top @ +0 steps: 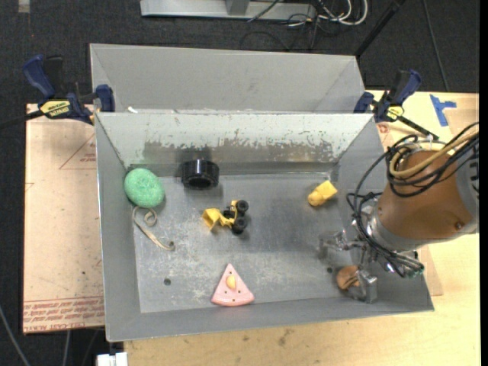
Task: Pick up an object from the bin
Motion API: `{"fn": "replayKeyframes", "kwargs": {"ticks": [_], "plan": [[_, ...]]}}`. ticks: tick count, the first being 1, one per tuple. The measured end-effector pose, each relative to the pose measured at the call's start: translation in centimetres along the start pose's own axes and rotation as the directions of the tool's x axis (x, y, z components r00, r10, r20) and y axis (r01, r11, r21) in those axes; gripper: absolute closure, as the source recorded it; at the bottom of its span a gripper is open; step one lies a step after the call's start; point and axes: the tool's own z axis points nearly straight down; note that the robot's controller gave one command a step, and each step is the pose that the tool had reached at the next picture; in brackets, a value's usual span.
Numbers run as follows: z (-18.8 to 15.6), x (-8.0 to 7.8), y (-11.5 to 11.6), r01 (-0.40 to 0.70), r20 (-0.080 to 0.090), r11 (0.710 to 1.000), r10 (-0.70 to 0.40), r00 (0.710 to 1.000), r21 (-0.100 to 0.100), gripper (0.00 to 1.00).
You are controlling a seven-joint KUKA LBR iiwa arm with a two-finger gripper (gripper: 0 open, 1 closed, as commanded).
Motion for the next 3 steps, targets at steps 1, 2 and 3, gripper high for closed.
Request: {"fn": "replayKeyframes", "kwargs": {"ticks": [1,2,3], "plan": [[0.48,-0.33,-0.77,-0.292,-0.023,0.956,0.292,0.956,-0.004,1.00],[0.52,-0.42,-0.85,-0.300,-0.025,0.954,0.299,0.954,-0.005,1.00],[-0.37,-0.28,-0.71,-0.297,-0.031,0.955,0.296,0.955,-0.006,1.00]]}}
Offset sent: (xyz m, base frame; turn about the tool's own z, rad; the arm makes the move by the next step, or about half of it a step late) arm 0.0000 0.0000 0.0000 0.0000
